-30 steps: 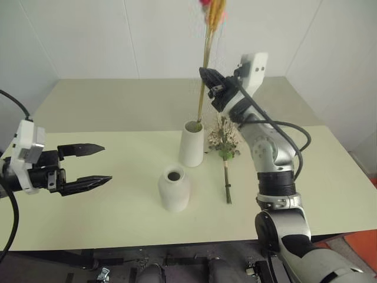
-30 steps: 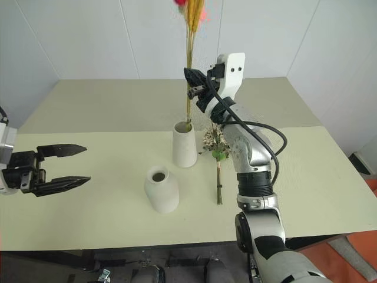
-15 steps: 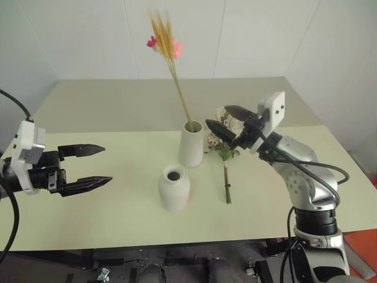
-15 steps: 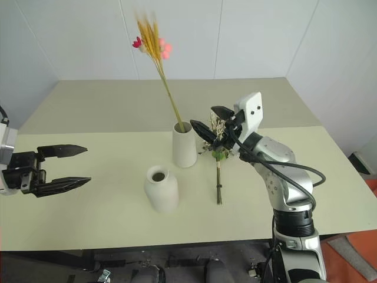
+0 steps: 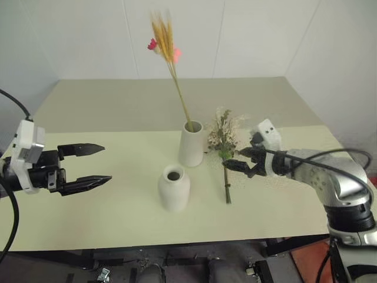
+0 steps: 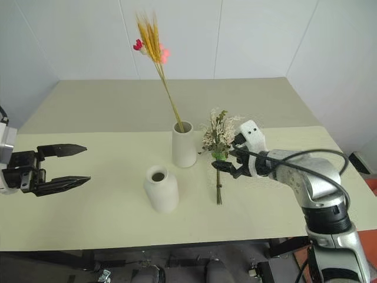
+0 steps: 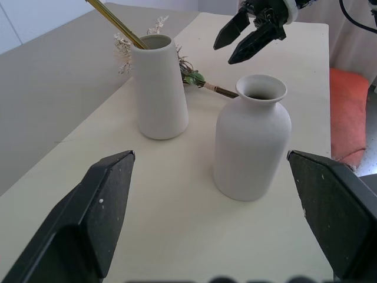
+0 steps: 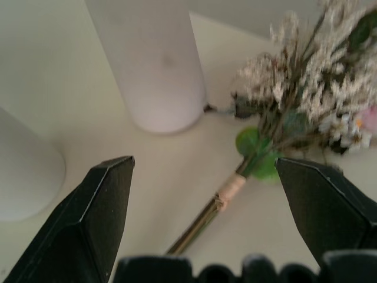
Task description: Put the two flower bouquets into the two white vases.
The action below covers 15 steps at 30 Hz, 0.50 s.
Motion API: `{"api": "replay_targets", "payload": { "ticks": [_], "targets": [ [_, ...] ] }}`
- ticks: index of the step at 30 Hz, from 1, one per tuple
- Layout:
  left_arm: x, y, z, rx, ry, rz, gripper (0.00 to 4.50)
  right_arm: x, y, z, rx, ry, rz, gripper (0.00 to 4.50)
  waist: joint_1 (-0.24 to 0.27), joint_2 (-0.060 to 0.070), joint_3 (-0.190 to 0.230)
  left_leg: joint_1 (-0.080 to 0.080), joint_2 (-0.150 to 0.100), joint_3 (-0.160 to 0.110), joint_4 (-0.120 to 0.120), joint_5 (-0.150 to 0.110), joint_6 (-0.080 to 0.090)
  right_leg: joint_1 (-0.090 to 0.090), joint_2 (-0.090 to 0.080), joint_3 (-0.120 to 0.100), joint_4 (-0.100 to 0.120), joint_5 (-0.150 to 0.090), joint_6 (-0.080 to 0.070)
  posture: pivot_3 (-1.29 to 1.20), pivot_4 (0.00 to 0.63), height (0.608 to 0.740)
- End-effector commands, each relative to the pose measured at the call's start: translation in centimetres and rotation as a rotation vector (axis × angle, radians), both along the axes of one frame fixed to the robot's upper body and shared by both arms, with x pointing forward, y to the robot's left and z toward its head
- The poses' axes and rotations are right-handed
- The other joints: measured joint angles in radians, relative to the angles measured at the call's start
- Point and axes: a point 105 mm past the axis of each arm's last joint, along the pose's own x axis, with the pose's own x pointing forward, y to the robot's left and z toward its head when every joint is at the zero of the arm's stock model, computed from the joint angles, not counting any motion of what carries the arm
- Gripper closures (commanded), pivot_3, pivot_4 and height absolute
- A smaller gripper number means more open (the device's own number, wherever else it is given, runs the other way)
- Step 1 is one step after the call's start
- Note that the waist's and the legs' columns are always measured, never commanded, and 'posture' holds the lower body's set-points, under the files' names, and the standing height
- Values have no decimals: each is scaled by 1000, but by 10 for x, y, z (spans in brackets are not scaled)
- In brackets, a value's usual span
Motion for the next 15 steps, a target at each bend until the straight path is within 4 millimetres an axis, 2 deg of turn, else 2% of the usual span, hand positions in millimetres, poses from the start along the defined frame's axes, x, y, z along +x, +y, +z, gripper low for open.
{"api": "replay_targets", "payload": {
  "ticks": [1,4,10,13,15],
  "targets": [
    [-2,-2,7,24,-39,-15,0,4,5,-3,-50,77,-23,13,-1,0,0,0,0,0,0,0,0,0,0,0,0,0,0,0,150,740],
    [-2,-3,6,24,-39,-16,0,15,17,-14,-105,99,-41,13,-2,0,0,-1,0,0,0,0,0,-1,0,0,0,0,0,0,150,740],
    [-3,-4,6,24,-45,-17,0,51,32,-39,-182,78,-137,13,0,0,0,-1,0,0,0,0,0,-1,0,0,0,0,0,0,150,740],
    [-4,-3,8,27,-48,-14,0,63,29,-44,-203,59,-190,608,-1,0,0,-2,0,0,0,0,0,-1,0,0,0,0,0,0,150,740],
    [-6,-2,8,29,-48,-11,0,67,23,-41,-182,52,-222,1263,2,0,0,-2,0,0,0,0,0,-1,0,0,0,0,0,0,150,740]
  ]
}}
